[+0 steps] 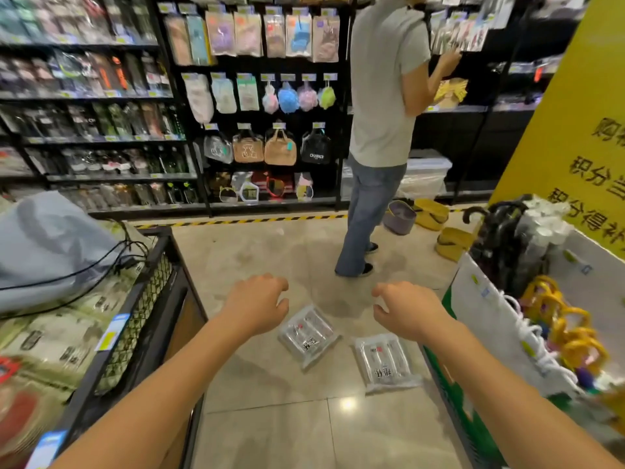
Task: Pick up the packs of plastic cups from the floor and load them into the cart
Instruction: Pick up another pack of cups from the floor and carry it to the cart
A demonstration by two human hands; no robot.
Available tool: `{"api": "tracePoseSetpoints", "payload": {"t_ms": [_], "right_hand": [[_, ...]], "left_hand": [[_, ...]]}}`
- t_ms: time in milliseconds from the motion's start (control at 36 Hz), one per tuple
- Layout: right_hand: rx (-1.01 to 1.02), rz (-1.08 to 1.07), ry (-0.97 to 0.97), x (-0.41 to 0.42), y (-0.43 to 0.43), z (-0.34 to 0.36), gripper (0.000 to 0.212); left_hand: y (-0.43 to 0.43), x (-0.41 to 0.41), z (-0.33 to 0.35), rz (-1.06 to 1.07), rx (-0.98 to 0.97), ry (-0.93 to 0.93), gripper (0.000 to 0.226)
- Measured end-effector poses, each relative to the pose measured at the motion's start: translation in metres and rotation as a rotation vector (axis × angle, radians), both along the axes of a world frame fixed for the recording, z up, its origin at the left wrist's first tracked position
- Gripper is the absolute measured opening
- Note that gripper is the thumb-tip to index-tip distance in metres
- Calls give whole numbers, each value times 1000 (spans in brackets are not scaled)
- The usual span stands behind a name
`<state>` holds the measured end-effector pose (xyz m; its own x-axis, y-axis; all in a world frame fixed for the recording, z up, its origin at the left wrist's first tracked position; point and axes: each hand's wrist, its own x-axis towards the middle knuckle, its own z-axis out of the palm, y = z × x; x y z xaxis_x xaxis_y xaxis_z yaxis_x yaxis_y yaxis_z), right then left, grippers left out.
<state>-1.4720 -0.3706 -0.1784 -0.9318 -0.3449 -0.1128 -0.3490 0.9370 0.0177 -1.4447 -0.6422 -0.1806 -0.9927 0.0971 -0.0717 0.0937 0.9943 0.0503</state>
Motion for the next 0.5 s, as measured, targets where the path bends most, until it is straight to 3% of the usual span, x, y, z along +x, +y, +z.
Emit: {"api": "tracePoseSetpoints", "payload": {"t_ms": [278,500], "right_hand": [[21,198,163,-167,21,-18,21],[-17,272,168,-277,-7,-55,9]], "left_hand": [[18,-126,-20,134,-32,74,45],[8,-207,-40,242,-129,120,40]]}}
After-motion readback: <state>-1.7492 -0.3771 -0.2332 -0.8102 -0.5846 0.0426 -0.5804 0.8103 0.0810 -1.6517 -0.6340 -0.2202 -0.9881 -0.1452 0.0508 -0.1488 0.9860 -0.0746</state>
